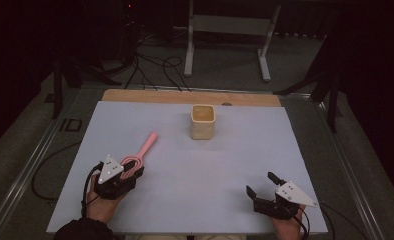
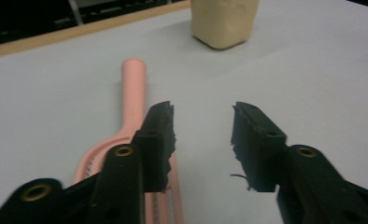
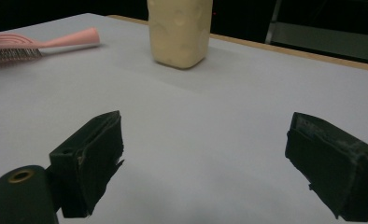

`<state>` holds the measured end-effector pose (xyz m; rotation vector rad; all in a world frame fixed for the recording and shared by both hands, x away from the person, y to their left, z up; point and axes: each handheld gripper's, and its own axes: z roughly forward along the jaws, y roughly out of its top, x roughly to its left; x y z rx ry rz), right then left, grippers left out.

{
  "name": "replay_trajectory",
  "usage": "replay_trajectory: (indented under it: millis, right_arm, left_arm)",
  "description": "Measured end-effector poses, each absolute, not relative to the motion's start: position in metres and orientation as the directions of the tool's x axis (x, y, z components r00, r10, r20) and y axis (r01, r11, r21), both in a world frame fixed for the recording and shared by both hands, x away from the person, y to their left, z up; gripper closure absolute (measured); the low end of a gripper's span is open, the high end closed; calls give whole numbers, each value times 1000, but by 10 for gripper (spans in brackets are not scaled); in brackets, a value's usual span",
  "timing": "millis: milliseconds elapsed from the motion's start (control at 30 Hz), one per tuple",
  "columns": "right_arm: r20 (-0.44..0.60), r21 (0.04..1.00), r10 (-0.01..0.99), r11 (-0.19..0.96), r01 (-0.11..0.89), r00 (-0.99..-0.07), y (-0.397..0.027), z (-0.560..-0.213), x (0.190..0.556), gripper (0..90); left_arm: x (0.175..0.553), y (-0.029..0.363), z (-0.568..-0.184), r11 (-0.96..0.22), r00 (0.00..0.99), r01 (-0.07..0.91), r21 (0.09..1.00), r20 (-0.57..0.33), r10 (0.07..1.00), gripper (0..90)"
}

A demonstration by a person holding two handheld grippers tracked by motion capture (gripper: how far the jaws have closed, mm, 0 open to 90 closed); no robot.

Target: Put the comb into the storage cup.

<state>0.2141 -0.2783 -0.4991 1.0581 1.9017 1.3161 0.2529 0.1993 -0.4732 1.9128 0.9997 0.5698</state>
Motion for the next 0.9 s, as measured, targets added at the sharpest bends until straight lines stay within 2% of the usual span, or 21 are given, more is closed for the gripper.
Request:
replay_trajectory:
  millis: [33,67,200,400,533,900]
  right_arm:
    - [-29,940,860,196,278,-510,-278,-499,214,110]
    - [-32,940,859,200,277,-512,-278,-499,214,110]
    - [-31,939,858,201,279,-513,-277,-499,214,111]
    - [-33,939,860,202,280,-509,-278,-500,215,112]
    - [-33,938,861,202,282,-507,-278,-499,215,112]
    - [-32,936,863,203,287,-505,-278,-500,216,112]
  left_arm:
    - [254,199,-475,-296,578,430,853,-9,816,651]
    - [254,199,-477,-302,581,440,846,-12,814,725]
    - [255,198,-483,-326,580,473,818,-11,814,891]
    - [256,196,-491,-363,592,509,780,-11,806,900]
    - [258,194,-497,-398,579,535,745,20,815,900]
    - [265,201,-501,-394,535,580,713,31,844,900]
